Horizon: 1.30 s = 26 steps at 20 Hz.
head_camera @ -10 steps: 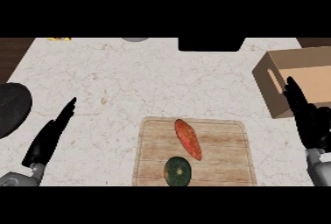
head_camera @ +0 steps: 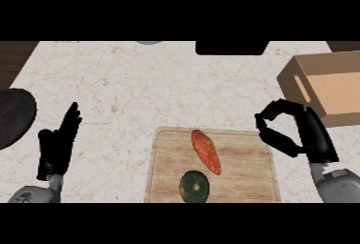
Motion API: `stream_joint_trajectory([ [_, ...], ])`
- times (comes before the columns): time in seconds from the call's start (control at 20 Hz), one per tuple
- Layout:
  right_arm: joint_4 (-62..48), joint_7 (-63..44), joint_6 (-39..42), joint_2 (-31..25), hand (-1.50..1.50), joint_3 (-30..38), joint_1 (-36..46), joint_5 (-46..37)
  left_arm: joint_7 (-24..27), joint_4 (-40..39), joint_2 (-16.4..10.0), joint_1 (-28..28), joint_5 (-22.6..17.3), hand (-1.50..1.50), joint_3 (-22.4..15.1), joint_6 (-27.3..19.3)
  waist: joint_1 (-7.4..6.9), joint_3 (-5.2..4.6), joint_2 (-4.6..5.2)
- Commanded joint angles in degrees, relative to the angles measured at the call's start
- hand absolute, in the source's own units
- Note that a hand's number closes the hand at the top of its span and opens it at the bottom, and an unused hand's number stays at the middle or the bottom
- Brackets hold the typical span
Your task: Pick the sweet potato from the cutting board and place it in the cardboard box
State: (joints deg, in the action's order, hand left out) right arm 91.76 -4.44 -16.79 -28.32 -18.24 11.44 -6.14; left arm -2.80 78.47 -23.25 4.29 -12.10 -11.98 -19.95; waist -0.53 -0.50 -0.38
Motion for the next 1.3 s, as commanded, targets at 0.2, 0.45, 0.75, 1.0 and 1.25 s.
stream_joint_trajectory([
  [0.2,9.57,-0.03,-9.64,1.85,-1.50,-6.76,-9.86,-17.90,3.83,-1.76,3.47,-1.51,-1.57,0.00,3.89,0.49,0.85,0.47,0.23],
  [0.45,21.00,-19.78,5.01,-8.23,-1.50,-6.11,-6.16,-20.17,3.30,-2.60,5.12,-1.23,-0.93,0.00,3.03,-0.18,1.10,0.35,0.03],
  [0.75,25.39,-36.90,18.98,-7.01,-1.50,-6.33,2.10,-15.34,-0.47,-0.45,5.08,1.07,1.77,0.00,2.39,-2.07,0.32,0.43,0.25],
  [1.0,24.82,-44.50,27.55,-3.72,-1.50,-8.82,7.81,-14.10,2.97,-5.82,6.47,3.16,0.66,0.00,4.77,0.97,0.40,0.44,0.40],
  [1.25,22.07,-55.72,33.70,3.50,-1.50,-13.50,14.41,-14.88,4.17,-6.27,7.18,2.09,1.90,0.00,5.02,0.86,0.15,0.44,0.38],
])
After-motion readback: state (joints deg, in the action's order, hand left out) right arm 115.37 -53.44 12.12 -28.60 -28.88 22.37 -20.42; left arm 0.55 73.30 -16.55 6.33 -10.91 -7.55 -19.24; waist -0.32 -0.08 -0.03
